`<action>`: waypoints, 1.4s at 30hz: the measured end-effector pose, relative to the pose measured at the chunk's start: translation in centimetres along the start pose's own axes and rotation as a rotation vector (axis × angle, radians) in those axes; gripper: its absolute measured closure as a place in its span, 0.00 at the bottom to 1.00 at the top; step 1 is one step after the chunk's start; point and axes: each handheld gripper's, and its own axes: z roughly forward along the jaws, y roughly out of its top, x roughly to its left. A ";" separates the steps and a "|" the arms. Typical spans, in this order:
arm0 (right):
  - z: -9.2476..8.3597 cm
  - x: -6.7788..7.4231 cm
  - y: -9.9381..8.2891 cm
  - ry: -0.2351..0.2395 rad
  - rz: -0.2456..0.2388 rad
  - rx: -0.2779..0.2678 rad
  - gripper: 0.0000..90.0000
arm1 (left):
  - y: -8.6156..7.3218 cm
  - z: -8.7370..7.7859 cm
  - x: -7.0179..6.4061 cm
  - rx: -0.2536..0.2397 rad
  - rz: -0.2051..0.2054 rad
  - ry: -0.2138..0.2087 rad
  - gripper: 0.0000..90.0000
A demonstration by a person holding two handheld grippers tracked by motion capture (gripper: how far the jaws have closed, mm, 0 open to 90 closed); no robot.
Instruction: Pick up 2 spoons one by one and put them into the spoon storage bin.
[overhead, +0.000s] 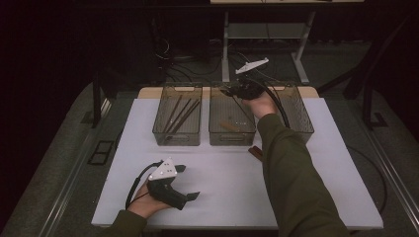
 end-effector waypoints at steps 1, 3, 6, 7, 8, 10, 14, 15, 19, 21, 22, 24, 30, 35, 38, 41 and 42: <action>0.4 -0.1 -0.1 -0.004 0.003 0.002 0.98 | 0.0 0.0 0.0 -0.004 -0.004 -0.001 0.00; 1.1 -0.2 -0.5 -0.007 0.017 0.011 0.98 | 0.0 0.0 0.0 -0.005 0.000 -0.004 0.00; 2.0 -0.2 -1.2 0.004 0.030 0.048 0.97 | 0.0 0.0 0.0 -0.003 0.001 -0.008 0.00; 2.2 -0.2 -1.5 -0.010 0.032 0.059 0.94 | 0.0 0.0 0.0 -0.003 0.001 -0.008 0.00; 2.2 -0.2 -1.7 -0.015 0.043 0.053 0.85 | 0.0 0.0 0.0 -0.008 -0.003 -0.006 0.00; 2.0 -0.3 -2.0 -0.009 0.065 0.043 0.75 | 0.0 0.0 0.0 -0.008 -0.006 -0.005 0.00; 1.1 -0.1 -2.7 -0.011 0.098 0.035 0.61 | 0.0 0.1 0.0 -0.007 -0.001 -0.005 0.00; 0.8 0.0 -3.0 -0.004 0.105 0.033 0.59 | 0.0 0.1 0.1 -0.006 0.001 -0.005 0.00; -0.7 0.4 -4.0 0.028 0.129 0.015 0.50 | 0.1 0.0 0.1 -0.007 -0.001 -0.003 0.00; -1.5 0.6 -4.5 0.042 0.151 -0.005 0.43 | 0.0 0.0 0.1 -0.015 0.000 0.001 0.00; -1.9 0.7 -4.7 0.045 0.161 -0.015 0.41 | 0.1 -0.1 0.1 -0.008 0.001 -0.001 0.00; -2.5 0.8 -5.0 0.070 0.172 -0.017 0.39 | 0.0 0.0 0.0 -0.009 -0.001 0.000 0.00; -4.2 1.4 -6.1 0.082 0.160 -0.034 0.37 | 0.1 0.0 -0.1 -0.005 -0.004 -0.002 0.00; -5.3 2.0 -6.9 0.096 0.143 -0.042 0.36 | 0.1 -0.1 -0.1 -0.003 -0.005 0.001 0.00; -5.9 2.4 -7.3 0.106 0.137 -0.049 0.35 | 0.1 -0.1 -0.1 -0.003 -0.007 0.004 0.00; -6.4 2.7 -7.9 0.121 0.130 -0.057 0.33 | 0.1 -0.1 -0.1 -0.006 -0.008 0.006 0.00; -6.6 2.8 -8.1 0.121 0.129 -0.058 0.33 | 0.0 -0.1 -0.1 -0.004 -0.008 0.007 0.00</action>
